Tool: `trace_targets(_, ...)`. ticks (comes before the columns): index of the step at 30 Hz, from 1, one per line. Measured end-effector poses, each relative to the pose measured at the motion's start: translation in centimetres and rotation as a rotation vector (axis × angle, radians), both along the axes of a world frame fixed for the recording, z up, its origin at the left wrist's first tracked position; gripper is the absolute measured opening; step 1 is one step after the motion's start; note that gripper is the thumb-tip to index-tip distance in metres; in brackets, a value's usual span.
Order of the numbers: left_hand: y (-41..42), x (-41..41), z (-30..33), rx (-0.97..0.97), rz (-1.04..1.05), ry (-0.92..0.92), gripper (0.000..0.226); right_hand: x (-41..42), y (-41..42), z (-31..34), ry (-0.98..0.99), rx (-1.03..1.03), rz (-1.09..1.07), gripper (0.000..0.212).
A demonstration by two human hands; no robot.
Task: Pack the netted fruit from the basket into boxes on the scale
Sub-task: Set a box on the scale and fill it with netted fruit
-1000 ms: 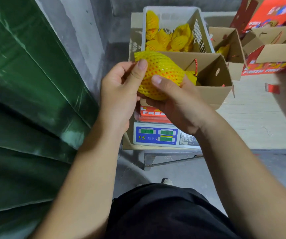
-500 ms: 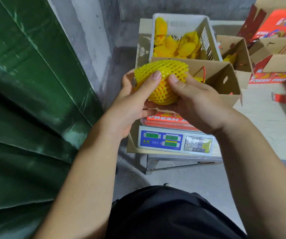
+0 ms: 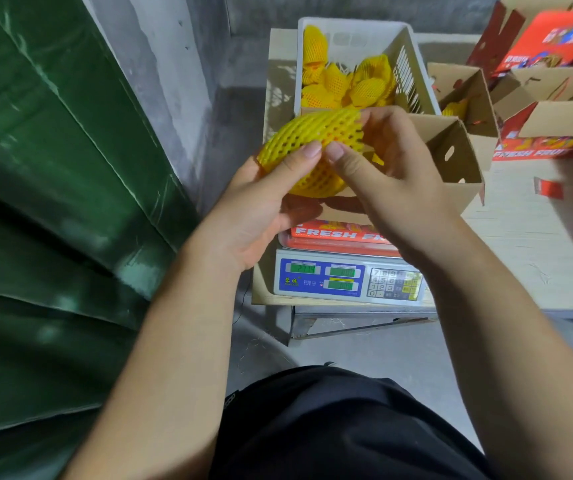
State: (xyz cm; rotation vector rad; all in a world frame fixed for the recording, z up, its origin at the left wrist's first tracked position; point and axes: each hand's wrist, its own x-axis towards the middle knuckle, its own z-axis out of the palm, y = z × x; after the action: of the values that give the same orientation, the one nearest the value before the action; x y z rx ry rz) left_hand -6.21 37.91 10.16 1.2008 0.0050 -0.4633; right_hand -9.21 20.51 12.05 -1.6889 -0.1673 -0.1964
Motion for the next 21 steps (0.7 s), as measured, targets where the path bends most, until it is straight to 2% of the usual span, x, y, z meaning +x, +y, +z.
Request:
trace_targets(2,0.3,0.1,0.1,-0.024,0.056,0.017,0.067,0.1,0.1,-0.1,-0.007,0.038,0.012,0.020)
trace_targets(6,0.6,0.1,0.2,0.006,0.052,0.030,0.075,0.5,0.4,-0.4,-0.064,-0.100,-0.019,0.004)
trace_targets(10,0.6,-0.1,-0.1,-0.008,-0.024,0.040,0.070,0.2,0.7,-0.4,-0.093,-0.149,-0.081,0.005)
trace_targets(13,0.2,-0.3,-0.1,-0.011,-0.043,0.026,0.067,0.3,0.1,-0.7,-0.073,-0.150,-0.101,0.025)
trace_targets(16,-0.6,-0.3,0.1,-0.038,-0.043,-0.001,0.064,0.6,-0.4,-1.2,0.116,-0.004,-0.056,0.061)
trace_targets(17,-1.0,-0.3,0.3,-0.063,-0.039,-0.015,0.061,0.6,-0.5,-1.2,0.189,0.076,-0.014,0.067)
trace_targets(18,-1.4,-0.3,0.5,-0.093,-0.035,-0.027,0.059,0.6,-0.6,-1.3,0.247,0.160,0.041,0.064)
trace_targets(21,-2.6,-0.1,1.1,-0.134,-0.026,-0.050,0.055,0.4,-1.3,-1.3,0.299,0.333,0.158,0.039)
